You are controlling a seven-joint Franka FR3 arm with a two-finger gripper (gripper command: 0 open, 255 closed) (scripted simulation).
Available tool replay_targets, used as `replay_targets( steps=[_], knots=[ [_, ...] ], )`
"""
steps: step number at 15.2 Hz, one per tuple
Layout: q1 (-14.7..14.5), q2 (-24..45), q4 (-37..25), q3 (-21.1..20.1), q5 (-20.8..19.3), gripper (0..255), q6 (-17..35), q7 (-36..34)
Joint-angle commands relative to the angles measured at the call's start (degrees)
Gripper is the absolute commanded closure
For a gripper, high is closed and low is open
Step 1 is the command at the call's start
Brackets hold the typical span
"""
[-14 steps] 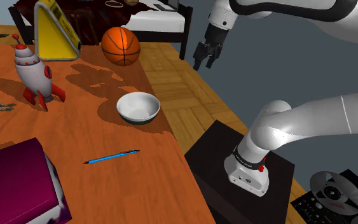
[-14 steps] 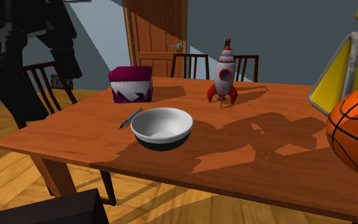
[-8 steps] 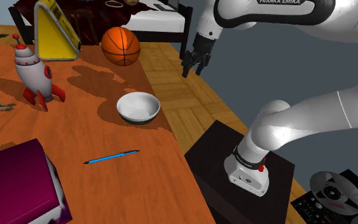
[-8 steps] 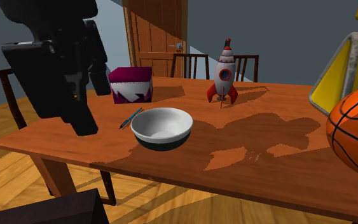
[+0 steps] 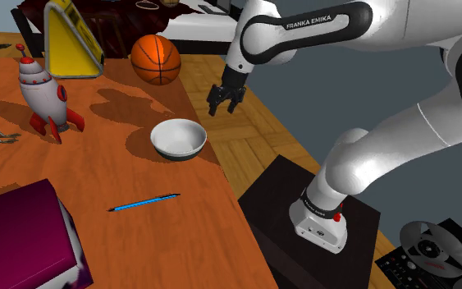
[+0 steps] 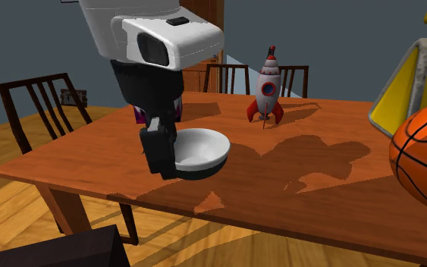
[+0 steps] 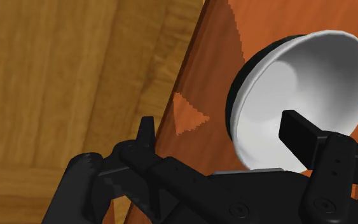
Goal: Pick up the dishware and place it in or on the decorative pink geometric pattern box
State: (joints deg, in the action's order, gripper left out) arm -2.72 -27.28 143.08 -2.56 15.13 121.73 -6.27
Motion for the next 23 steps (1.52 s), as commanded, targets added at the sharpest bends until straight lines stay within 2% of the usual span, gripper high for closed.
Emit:
replay_targets(
  steps=[1,5,13,21,22,23],
  knots=[
    [-0.90,3.34,-0.43,-0.90,1.49,0,3.48,-0.59],
    [-2.49,11.47,-2.36,-2.24,4.35,0,10.49,-0.80],
    [-3.59,16.70,-0.96,-3.18,6.26,0,17.33,0.12],
    [-3.58,16.70,-0.97,-3.18,6.26,0,17.32,0.12],
    [-3.58,16.70,-0.97,-3.18,6.26,255,17.32,0.12],
    [-3.58,16.70,-0.97,-3.18,6.26,255,17.32,0.12]
  ],
)
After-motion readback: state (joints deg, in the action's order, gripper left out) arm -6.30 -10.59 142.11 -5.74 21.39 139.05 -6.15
